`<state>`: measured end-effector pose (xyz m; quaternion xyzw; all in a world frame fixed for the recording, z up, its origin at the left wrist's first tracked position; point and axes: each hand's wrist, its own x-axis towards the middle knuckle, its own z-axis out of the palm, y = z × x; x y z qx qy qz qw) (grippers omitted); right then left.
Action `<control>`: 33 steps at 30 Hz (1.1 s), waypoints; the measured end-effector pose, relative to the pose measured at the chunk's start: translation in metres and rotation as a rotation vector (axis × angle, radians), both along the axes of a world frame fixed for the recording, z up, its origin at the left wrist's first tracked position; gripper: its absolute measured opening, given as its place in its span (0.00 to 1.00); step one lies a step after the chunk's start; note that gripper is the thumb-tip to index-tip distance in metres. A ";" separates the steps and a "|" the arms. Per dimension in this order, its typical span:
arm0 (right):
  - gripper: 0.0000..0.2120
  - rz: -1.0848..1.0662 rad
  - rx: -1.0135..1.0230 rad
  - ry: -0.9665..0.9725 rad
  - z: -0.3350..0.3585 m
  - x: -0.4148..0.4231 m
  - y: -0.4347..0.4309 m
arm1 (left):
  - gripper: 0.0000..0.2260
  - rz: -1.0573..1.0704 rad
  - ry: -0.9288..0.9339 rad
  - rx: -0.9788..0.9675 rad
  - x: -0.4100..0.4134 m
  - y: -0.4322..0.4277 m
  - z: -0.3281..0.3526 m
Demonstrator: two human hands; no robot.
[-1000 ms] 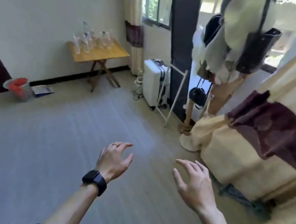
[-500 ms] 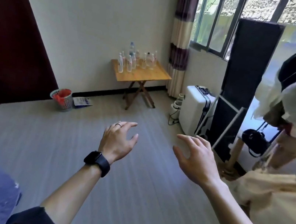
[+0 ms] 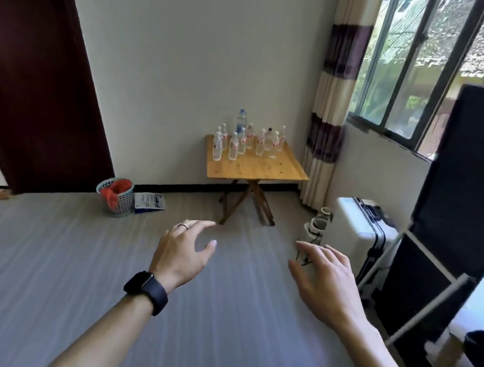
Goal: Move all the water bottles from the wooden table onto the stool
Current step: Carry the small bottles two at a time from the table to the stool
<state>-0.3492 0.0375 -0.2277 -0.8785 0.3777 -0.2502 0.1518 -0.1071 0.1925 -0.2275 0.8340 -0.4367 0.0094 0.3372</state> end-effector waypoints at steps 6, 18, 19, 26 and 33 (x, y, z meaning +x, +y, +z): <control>0.22 0.092 0.004 -0.016 0.015 0.098 -0.097 | 0.17 0.081 0.004 -0.035 0.086 -0.082 0.015; 0.21 0.102 -0.022 0.001 0.003 0.319 -0.275 | 0.17 0.118 -0.007 -0.032 0.318 -0.249 0.003; 0.21 0.093 -0.014 -0.003 0.002 0.335 -0.289 | 0.17 0.118 0.001 -0.026 0.336 -0.265 0.003; 0.21 0.062 0.034 -0.006 -0.011 0.438 -0.393 | 0.17 0.071 0.016 0.021 0.441 -0.380 -0.005; 0.22 0.116 0.088 -0.011 -0.026 0.560 -0.519 | 0.17 0.100 0.048 0.069 0.549 -0.501 -0.019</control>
